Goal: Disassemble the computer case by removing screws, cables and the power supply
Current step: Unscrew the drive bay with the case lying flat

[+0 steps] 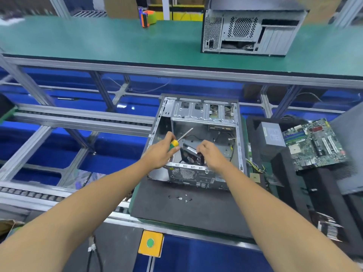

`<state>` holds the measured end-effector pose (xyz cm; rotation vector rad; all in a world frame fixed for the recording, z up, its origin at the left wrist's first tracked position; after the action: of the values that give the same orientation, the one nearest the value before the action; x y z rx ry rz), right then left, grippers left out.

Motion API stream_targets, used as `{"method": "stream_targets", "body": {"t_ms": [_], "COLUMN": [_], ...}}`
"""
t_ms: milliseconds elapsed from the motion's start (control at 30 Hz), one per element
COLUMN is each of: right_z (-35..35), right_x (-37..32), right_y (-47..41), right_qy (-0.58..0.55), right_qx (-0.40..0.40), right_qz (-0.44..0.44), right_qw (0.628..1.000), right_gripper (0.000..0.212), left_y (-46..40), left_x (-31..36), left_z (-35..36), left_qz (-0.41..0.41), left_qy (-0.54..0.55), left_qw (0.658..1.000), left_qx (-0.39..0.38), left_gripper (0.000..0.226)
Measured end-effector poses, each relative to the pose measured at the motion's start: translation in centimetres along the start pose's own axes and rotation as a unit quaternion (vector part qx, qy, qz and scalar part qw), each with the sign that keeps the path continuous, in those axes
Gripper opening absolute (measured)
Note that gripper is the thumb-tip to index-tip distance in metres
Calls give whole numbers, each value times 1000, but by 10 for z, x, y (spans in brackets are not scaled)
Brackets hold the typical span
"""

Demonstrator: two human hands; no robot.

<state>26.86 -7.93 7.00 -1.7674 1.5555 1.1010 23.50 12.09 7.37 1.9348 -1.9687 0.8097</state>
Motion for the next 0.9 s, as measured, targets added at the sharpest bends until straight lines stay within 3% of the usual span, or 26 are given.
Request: {"method": "stream_targets", "body": {"t_ms": [233, 467, 667, 900], "right_z": [-12, -27, -31, -43], "right_x": [4, 19, 32, 30], "right_y": [-9, -6, -9, -5], "right_qy": [-104, -289, -363, -446], "right_qx": [68, 123, 170, 198], "right_qz": [25, 167, 214, 218], "right_qw": [992, 935, 891, 845], "right_gripper": [24, 27, 30, 28], "left_y": [1, -2, -28, -65], "left_x": [2, 2, 8, 38], "left_z": [-1, 4, 21, 42], "left_qz": [-16, -38, -174, -207], "left_qy": [12, 95, 267, 318], "left_qw": [1000, 992, 944, 916], "left_qx": [-23, -71, -88, -133], "left_gripper": [24, 33, 31, 34]}}
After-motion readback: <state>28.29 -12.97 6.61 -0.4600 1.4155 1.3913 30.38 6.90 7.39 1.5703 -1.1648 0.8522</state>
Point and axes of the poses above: each hand's wrist, its own y-axis away from the middle knuckle, its own z-axis out of the palm, x = y × z, the point moved 7 cm from there along -y, towards the middle knuckle, and after that the axes turned 13 degrees about x, right-handed, at the moved point
